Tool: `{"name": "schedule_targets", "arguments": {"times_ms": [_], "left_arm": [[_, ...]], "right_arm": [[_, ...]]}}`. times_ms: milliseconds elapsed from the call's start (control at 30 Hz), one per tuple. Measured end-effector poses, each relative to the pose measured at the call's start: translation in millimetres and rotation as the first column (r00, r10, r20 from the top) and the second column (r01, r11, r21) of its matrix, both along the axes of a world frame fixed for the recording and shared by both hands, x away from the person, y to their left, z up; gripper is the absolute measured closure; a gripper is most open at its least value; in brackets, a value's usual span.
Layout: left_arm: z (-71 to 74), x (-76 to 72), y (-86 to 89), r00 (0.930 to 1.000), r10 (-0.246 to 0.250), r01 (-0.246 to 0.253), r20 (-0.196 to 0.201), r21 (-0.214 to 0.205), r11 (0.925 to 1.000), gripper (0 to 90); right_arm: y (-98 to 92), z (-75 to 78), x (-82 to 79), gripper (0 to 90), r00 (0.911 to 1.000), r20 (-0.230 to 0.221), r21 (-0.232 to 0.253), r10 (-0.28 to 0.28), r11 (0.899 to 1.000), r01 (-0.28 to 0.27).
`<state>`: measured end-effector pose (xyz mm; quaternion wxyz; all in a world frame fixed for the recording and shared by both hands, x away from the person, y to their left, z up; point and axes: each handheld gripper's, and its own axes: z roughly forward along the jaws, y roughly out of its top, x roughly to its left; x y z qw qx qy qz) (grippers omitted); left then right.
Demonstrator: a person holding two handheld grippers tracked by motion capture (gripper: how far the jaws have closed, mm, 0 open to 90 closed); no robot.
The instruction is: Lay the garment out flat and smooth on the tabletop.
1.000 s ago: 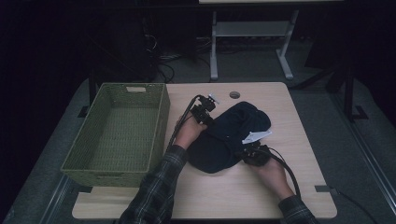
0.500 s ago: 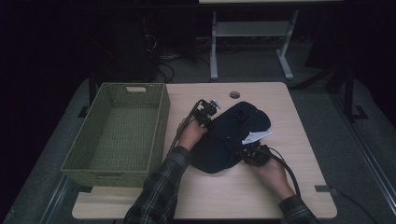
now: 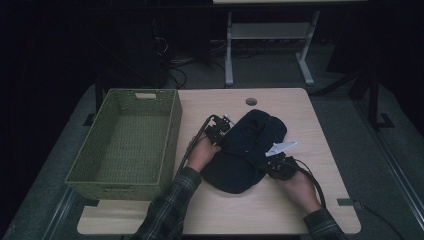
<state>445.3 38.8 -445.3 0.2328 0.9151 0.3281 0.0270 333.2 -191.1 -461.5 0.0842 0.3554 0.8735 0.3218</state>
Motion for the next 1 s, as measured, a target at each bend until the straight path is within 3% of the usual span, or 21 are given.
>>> {"name": "schedule_targets", "arguments": {"times_ms": [267,733,1000], "left_arm": [[0.8,-25.9,2.3,0.9993,-0.036,0.036,-0.007,0.012,0.9993,90.0],[-3.3,-70.2,15.0,0.9942,-0.099,0.096,-0.041,-0.077,0.9924,90.0],[-3.8,-94.6,15.1,0.989,-0.138,0.133,-0.053,-0.091,0.9869,90.0]], "right_arm": [[-8.2,1.1,-3.8,89.7,1.0,-0.005,-0.016,0.006,1.0,-0.006],[-23.8,1.0,-13.9,89.6,1.0,-0.001,-0.016,0.003,1.0,-0.003],[-28.0,1.6,-22.9,89.6,0.9999,-0.005,-0.023,0.009,1.0,-0.009]]}}
